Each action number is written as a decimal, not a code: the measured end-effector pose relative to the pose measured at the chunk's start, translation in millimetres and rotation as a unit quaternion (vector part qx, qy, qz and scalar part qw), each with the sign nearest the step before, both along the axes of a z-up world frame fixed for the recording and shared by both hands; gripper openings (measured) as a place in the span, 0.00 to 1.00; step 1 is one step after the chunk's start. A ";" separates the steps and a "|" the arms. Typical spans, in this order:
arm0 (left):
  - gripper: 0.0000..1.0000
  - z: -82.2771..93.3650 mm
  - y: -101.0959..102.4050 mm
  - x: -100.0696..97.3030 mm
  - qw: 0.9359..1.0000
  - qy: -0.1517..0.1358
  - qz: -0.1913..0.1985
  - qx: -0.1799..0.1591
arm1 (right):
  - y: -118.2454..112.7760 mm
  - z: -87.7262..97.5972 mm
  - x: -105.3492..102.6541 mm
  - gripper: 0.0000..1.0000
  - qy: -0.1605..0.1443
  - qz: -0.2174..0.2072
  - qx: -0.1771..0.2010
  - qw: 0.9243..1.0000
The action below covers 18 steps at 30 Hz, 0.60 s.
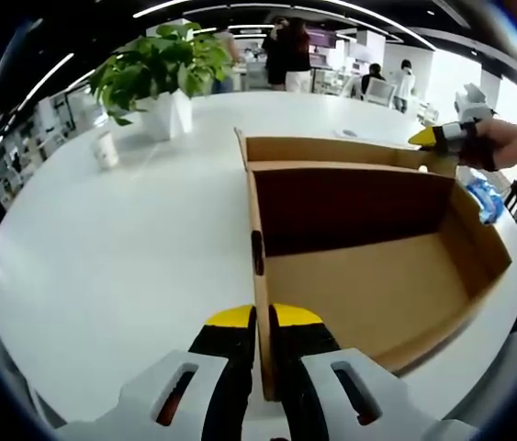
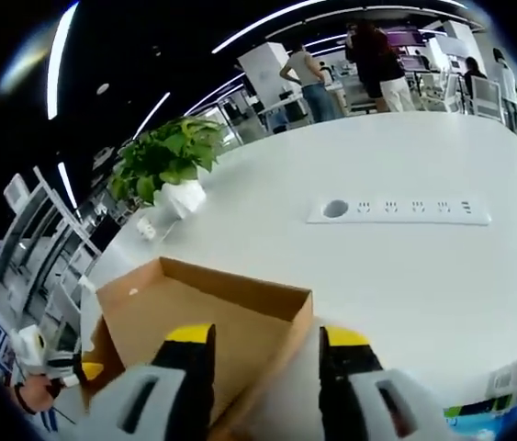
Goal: Operate the shoe box by opening the lid, removing the specified soft item, and placing it in the target area until the item is outside and the box remains undamaged.
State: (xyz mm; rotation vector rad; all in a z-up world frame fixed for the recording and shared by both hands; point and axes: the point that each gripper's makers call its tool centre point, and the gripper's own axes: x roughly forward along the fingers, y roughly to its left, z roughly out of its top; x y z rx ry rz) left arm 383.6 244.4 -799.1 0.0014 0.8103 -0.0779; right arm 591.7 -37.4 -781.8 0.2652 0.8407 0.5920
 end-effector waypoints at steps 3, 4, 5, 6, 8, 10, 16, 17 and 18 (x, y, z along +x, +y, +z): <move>0.04 -0.3 0.4 0.4 1.000 0.000 0.001 -0.001 | 2.0 -5.1 4.3 0.41 0.007 -0.004 0.000 1.000; 0.04 -0.3 0.6 0.5 1.000 0.000 0.001 -0.001 | 3.6 -6.6 4.2 0.40 0.009 -0.003 -0.001 1.000; 0.04 -0.3 0.4 0.5 1.000 0.000 0.001 -0.001 | 4.6 -8.9 6.0 0.40 0.010 -0.001 -0.003 1.000; 0.04 -0.3 0.5 0.6 1.000 0.000 0.001 -0.001 | 5.6 -12.7 8.6 0.39 0.013 0.003 -0.005 1.000; 0.04 -0.4 0.4 0.6 1.000 -0.001 0.001 -0.001 | 7.6 -15.0 9.3 0.38 0.016 0.003 0.000 1.000; 0.04 -0.4 0.2 0.7 1.000 -0.001 0.001 -0.001 | 9.5 -16.9 10.5 0.36 0.022 -0.003 0.008 1.000; 0.04 -0.4 -0.2 0.8 1.000 0.000 0.002 -0.001 | 7.7 -27.5 8.7 0.30 0.038 -0.011 -0.007 0.999; 0.04 -0.4 -0.3 0.8 1.000 0.000 0.002 -0.001 | 7.8 -28.5 8.6 0.29 0.040 -0.012 -0.008 0.999; 0.04 -0.4 -0.3 0.8 1.000 0.000 0.003 -0.001 | 9.2 -30.0 6.0 0.28 0.053 -0.016 -0.006 0.998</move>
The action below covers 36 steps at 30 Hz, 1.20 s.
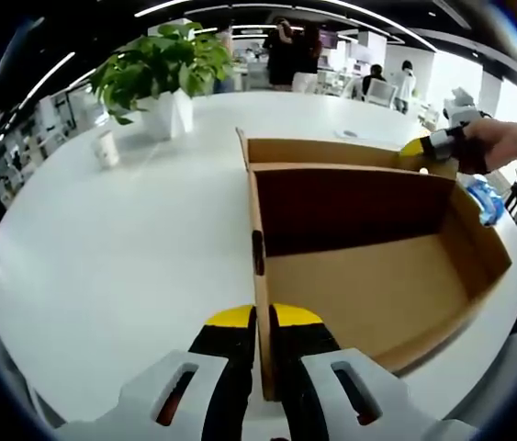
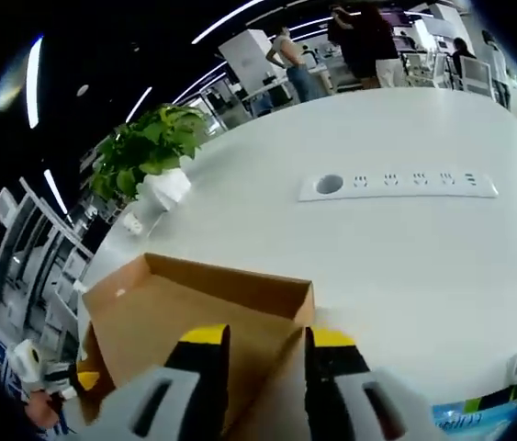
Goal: Operate the shoe box by opening the lid, removing the specified soft item, and placing it in the target area until the item is outside and the box remains undamaged.
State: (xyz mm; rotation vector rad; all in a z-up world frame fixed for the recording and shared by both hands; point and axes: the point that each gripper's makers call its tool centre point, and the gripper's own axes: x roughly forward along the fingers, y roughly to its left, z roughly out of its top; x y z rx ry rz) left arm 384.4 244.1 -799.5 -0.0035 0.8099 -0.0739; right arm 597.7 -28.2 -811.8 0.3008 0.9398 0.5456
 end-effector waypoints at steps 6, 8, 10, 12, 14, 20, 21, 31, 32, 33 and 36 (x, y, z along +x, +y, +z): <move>0.04 -0.2 -0.2 0.1 1.000 0.001 0.000 0.002 | -11.4 -6.4 -7.3 0.12 0.058 -0.060 -0.006 0.997; 0.04 -0.2 -0.3 0.0 1.000 0.002 0.000 0.004 | -11.5 -5.0 -10.3 0.11 0.043 -0.034 -0.038 0.998; 0.04 -0.3 -0.3 0.0 1.000 0.003 0.000 0.006 | -10.9 -3.5 -8.9 0.10 0.028 -0.012 -0.063 0.998; 0.04 -0.3 -0.3 -0.1 1.000 0.003 0.001 0.005 | -10.5 -0.7 -8.0 0.08 0.029 -0.021 -0.060 0.998; 0.04 -0.4 -0.3 -0.2 1.000 0.004 0.001 0.005 | -11.8 2.6 -9.0 0.07 0.026 -0.025 -0.062 0.997; 0.04 -1.3 -0.3 -0.3 1.000 0.008 0.002 0.008 | -15.5 15.7 -5.2 0.03 0.003 -0.020 -0.061 0.998; 0.04 -1.8 -0.3 -0.3 1.000 0.008 0.003 0.009 | -15.7 16.5 -5.3 0.03 0.002 -0.021 -0.060 0.998; 0.04 -1.4 -0.6 -1.5 1.000 0.015 0.006 0.011 | -16.4 38.5 -7.2 0.01 -0.024 -0.019 -0.059 0.998; 0.04 -1.4 -0.6 -1.5 1.000 0.015 0.006 0.011 | -16.5 39.9 -7.5 0.01 -0.025 -0.019 -0.058 0.998; 0.04 -1.3 -0.7 -1.6 1.000 0.015 0.006 0.011 | -16.5 41.4 -8.0 0.01 -0.027 -0.018 -0.058 0.998; 0.03 -0.8 -1.0 -1.9 1.000 0.017 0.006 0.012 | -16.8 47.7 -11.2 0.00 -0.032 -0.018 -0.057 0.998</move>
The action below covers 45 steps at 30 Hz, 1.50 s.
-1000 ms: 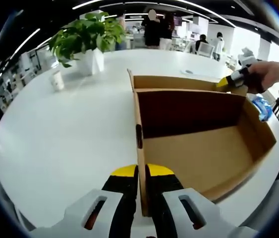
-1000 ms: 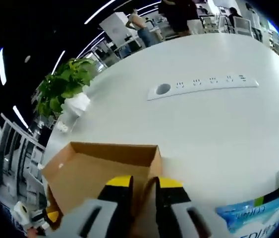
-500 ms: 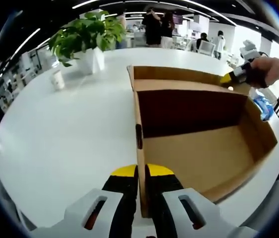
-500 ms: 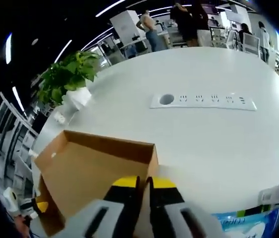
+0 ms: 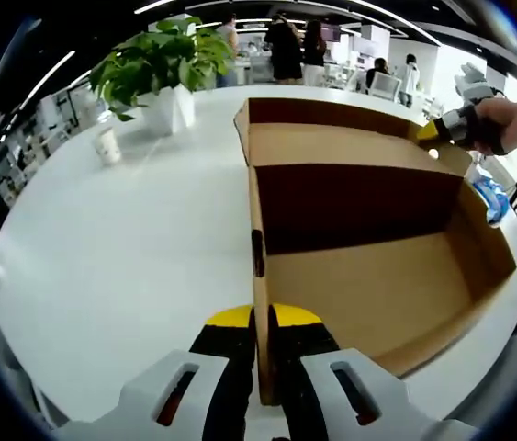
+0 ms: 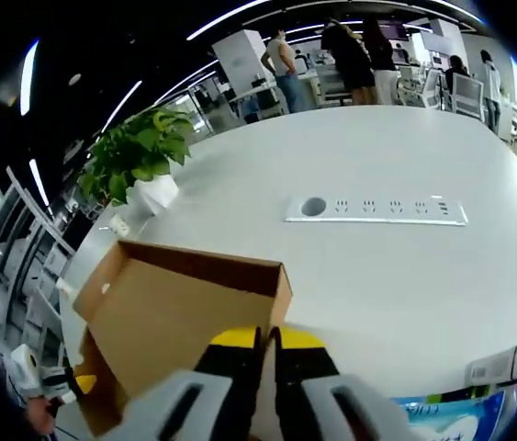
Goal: Operate the shoe box by opening the lid, removing the specified soft item, and placing it in the target area until the item is outside and the box remains undamaged.
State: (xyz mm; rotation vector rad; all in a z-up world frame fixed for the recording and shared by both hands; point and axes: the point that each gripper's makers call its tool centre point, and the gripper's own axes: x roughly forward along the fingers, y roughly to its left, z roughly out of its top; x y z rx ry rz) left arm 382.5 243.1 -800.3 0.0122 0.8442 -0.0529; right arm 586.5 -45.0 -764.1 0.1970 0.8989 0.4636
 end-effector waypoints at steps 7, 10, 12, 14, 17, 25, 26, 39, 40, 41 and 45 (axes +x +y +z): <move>0.03 -0.3 0.5 0.3 1.000 0.003 0.005 -0.001 | 1.3 18.5 -0.7 0.00 -0.024 0.010 -0.001 1.000; 0.03 -0.4 0.9 0.3 1.000 0.003 0.008 -0.001 | 1.2 24.2 0.9 0.00 -0.032 0.016 0.000 0.999; 0.03 -0.6 1.0 0.4 1.000 0.003 0.008 0.000 | 0.9 27.9 1.6 0.00 -0.036 0.017 0.002 0.999; 0.03 -0.5 0.8 0.4 1.000 0.004 0.009 -0.001 | 1.4 32.6 1.2 0.00 -0.041 0.020 0.004 0.999; 0.03 -0.6 0.7 0.4 1.000 0.005 0.011 -0.002 | 1.8 39.3 1.8 0.00 -0.049 0.024 0.006 0.999; 0.03 -0.9 -0.3 1.6 1.000 0.005 0.019 -0.005 | 4.8 60.3 0.5 0.00 -0.074 0.039 0.007 0.996; 0.03 -0.9 -0.3 1.8 1.000 0.005 0.020 -0.005 | 5.2 62.2 0.3 0.00 -0.078 0.042 0.005 0.996; 0.03 -1.7 0.4 2.6 1.000 0.005 0.026 -0.006 | 6.2 73.5 -6.3 0.00 -0.097 0.056 0.005 0.994; 0.03 -1.7 0.4 2.8 1.000 0.005 0.027 -0.005 | 6.5 75.2 -8.9 0.00 -0.098 0.057 0.006 0.994; 0.03 -1.8 0.3 3.0 1.000 0.006 0.027 -0.005 | 6.6 76.0 -9.5 0.00 -0.099 0.057 0.006 0.993; 0.03 -1.4 -0.7 3.9 0.999 0.005 0.031 -0.007 | 6.6 81.1 -12.3 0.00 -0.105 0.060 0.005 0.993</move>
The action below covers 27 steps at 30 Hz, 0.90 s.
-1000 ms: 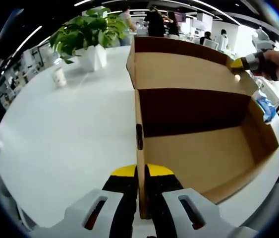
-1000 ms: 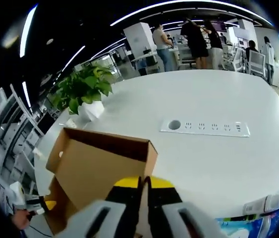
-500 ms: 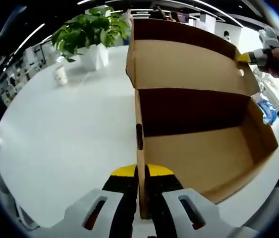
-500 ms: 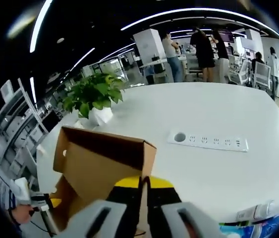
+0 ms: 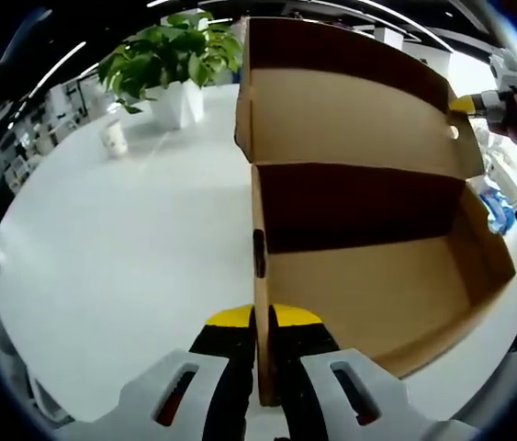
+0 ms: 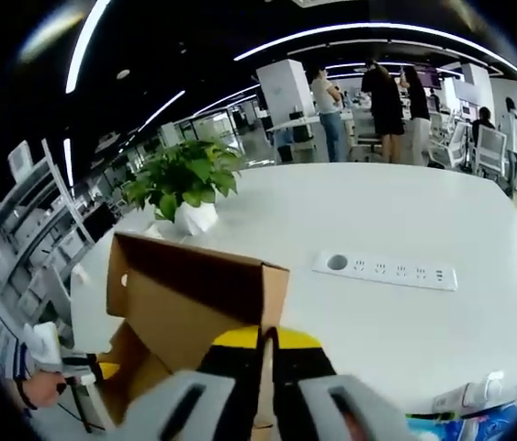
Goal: Operate the shoe box by opening the lid, removing the specified soft item, and placing it in the target area until the item is outside and the box remains undamaged.
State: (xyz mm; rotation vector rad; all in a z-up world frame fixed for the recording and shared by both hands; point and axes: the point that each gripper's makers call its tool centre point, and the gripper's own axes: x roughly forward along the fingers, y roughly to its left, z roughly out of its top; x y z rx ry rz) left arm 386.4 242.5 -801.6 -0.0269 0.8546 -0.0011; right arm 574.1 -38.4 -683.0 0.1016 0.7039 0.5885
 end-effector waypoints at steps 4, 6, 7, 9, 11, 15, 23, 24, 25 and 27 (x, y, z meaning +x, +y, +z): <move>0.03 0.2 -0.8 1.1 1.000 0.000 0.003 0.000 | -0.5 3.9 -3.0 0.00 -0.006 0.004 -0.003 1.000; 0.03 0.2 -0.8 1.1 1.000 0.001 0.005 0.001 | -0.6 5.4 -4.9 0.00 -0.009 0.006 -0.005 1.000; 0.03 0.2 -0.8 1.0 1.000 0.001 0.006 0.002 | -0.5 5.9 -5.8 0.00 -0.010 0.007 -0.005 1.000; 0.03 0.2 -0.6 0.8 1.000 0.001 0.008 0.003 | -0.4 7.4 -7.7 0.00 -0.012 0.008 -0.005 1.000; 0.03 0.2 -0.6 0.7 1.000 0.001 0.009 0.002 | -0.4 8.5 -9.3 0.00 -0.014 0.009 -0.006 1.000; 0.03 0.1 -0.3 1.1 1.000 0.002 0.014 0.001 | 1.0 14.3 -19.3 0.00 -0.022 0.011 -0.008 1.000; 0.03 0.4 -1.4 3.1 1.000 0.001 0.019 -0.002 | 1.4 25.8 -41.5 0.00 -0.035 0.014 -0.014 0.999; 0.03 0.6 -1.5 3.1 1.000 0.001 0.019 -0.002 | 1.2 26.3 -42.7 0.00 -0.036 0.013 -0.014 0.999; 0.03 0.6 -1.5 3.2 1.000 0.001 0.020 -0.003 | 1.1 27.1 -44.1 0.00 -0.037 0.013 -0.013 0.999; 0.03 0.7 -1.7 3.7 1.000 0.000 0.020 -0.003 | 0.8 28.3 -46.0 0.00 -0.038 0.012 -0.014 0.999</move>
